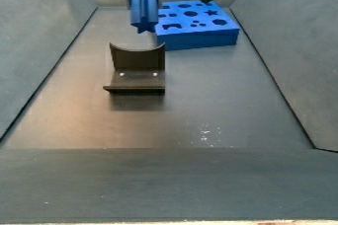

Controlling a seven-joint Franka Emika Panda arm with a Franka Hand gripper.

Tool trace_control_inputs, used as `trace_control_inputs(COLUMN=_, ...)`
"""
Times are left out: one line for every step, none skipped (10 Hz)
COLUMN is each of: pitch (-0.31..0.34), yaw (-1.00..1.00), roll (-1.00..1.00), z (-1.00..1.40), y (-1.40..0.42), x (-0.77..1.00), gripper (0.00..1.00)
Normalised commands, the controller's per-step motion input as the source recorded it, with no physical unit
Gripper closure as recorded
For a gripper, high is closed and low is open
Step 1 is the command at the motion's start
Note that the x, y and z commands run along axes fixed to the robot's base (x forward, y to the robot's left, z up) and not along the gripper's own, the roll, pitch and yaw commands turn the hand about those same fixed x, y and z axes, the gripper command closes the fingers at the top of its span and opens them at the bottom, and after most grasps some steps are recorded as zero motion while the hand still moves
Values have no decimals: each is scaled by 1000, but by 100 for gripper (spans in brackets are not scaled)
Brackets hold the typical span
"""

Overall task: Pick up the star object. Move up. Place the star object on the fixture. Regrasp the star object. Move to above the board. Insert the star object.
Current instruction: Place the star object on the fixture.

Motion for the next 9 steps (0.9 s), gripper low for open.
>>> trace_control_inputs(pitch=90, yaw=-64, roll=-161, z=-10, y=43, x=256, gripper=100)
trace_control_inputs(pitch=101, yaw=-61, roll=-160, z=-11, y=41, x=209, gripper=100)
trace_control_inputs(pitch=106, yaw=-59, roll=-159, z=-11, y=40, x=178, gripper=100)
trace_control_inputs(pitch=9, yaw=-105, roll=-1000, z=-1000, y=76, x=136, gripper=100)
trace_control_inputs(pitch=8, yaw=-104, roll=-1000, z=-1000, y=77, x=130, gripper=100)
trace_control_inputs(pitch=17, yaw=-117, roll=-1000, z=-1000, y=91, x=137, gripper=100)
trace_control_inputs(pitch=39, yaw=-114, roll=-1000, z=-1000, y=92, x=148, gripper=100)
trace_control_inputs(pitch=56, yaw=-120, roll=-1000, z=-1000, y=100, x=165, gripper=100)
trace_control_inputs(pitch=62, yaw=-127, roll=-1000, z=-1000, y=106, x=171, gripper=100)
